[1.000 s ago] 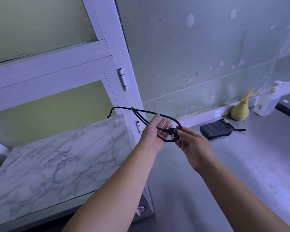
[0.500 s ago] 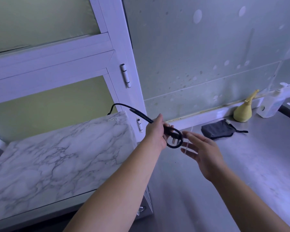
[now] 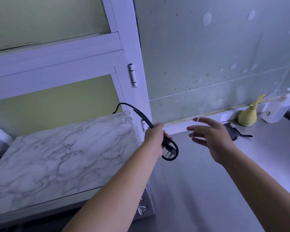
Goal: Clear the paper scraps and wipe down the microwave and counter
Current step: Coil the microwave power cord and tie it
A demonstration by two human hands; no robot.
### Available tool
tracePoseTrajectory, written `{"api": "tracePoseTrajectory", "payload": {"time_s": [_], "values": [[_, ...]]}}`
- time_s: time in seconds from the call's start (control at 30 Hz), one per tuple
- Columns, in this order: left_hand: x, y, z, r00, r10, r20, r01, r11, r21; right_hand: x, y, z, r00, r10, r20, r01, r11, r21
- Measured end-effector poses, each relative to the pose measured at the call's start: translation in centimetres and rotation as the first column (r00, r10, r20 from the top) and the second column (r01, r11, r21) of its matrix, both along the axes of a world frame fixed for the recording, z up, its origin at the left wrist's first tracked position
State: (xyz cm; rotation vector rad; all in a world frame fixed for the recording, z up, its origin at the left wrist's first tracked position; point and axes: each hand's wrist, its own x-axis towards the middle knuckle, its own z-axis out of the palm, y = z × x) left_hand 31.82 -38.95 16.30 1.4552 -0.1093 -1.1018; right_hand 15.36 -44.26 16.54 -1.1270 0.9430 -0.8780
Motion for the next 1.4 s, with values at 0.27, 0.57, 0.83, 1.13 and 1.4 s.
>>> {"api": "tracePoseTrajectory", "payload": {"time_s": [0.27,0.57,0.83,1.13,1.4], "values": [[1.4,1.6,0.8,0.984,-0.18,-0.01,0.18,0.984,0.004,2.2,-0.6,0.6,0.937,-0.244,0.248,0.192,0.958,0.215],[2.2,1.7,0.9,0.97,-0.243,-0.019,0.244,0.969,0.033,4.0,-0.1,0.9,0.866,-0.369,0.337,0.278,0.916,0.288],[2.1,1.5,0.6,0.98,-0.196,-0.032,0.197,0.978,0.062,4.2,0.0,0.3,0.878,-0.354,0.322,0.261,0.919,0.296],[1.4,1.4,0.8,0.985,-0.175,-0.006,0.175,0.982,0.074,2.6,-0.4,-0.7,0.894,-0.312,0.322,0.217,0.929,0.299],[1.4,1.5,0.8,0.987,-0.159,-0.006,0.159,0.987,0.034,2.4,-1.0,-0.8,0.872,-0.294,0.392,0.111,0.898,0.426]]}}
